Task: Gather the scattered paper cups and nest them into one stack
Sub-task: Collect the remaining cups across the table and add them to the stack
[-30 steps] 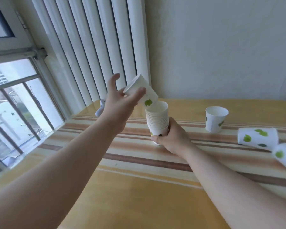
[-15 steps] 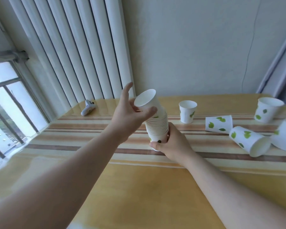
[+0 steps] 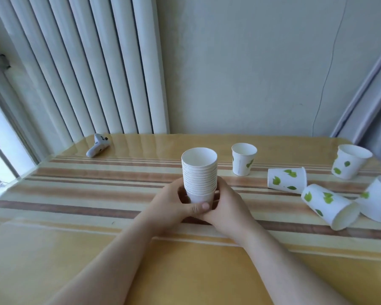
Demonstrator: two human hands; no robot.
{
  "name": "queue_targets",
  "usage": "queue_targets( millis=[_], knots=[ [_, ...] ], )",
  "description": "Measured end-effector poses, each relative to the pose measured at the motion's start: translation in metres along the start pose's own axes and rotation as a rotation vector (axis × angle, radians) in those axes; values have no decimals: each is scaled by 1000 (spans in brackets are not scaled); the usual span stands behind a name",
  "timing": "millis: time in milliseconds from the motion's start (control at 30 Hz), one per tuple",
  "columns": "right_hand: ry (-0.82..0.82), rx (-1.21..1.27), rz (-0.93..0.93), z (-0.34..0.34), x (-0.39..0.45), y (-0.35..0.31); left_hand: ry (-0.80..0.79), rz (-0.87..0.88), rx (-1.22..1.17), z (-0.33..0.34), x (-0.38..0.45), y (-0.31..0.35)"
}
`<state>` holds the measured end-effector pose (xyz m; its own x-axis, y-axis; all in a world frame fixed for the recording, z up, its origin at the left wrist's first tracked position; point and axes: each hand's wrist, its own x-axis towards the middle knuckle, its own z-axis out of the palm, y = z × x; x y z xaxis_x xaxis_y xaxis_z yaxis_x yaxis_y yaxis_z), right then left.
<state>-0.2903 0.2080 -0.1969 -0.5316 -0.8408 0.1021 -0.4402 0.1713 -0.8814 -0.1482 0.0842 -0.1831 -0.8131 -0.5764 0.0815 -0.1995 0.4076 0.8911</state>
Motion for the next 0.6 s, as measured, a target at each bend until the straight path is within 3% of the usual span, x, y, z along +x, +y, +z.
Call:
queue_targets(
  millis=[100,167,267,333,400,533,600],
  knots=[
    [-102,-18,33,-7,1,0,47,8,9,0,2,-3],
    [-66,130,64,-11,7,-1,109,28,45,-1,4,-7],
    [290,293,162,-30,25,-9,262,32,128,-4,8,-12],
    [506,125,122,-51,45,-13,326,34,126,-6,10,-14],
    [593,-40,95,-68,66,-16,361,33,95,-7,12,-16],
    [453,-360,211,-78,102,-14,356,43,55,-7,14,-21],
    [357,-354,253,-76,110,-12,340,54,56,-8,14,-21]
  ],
)
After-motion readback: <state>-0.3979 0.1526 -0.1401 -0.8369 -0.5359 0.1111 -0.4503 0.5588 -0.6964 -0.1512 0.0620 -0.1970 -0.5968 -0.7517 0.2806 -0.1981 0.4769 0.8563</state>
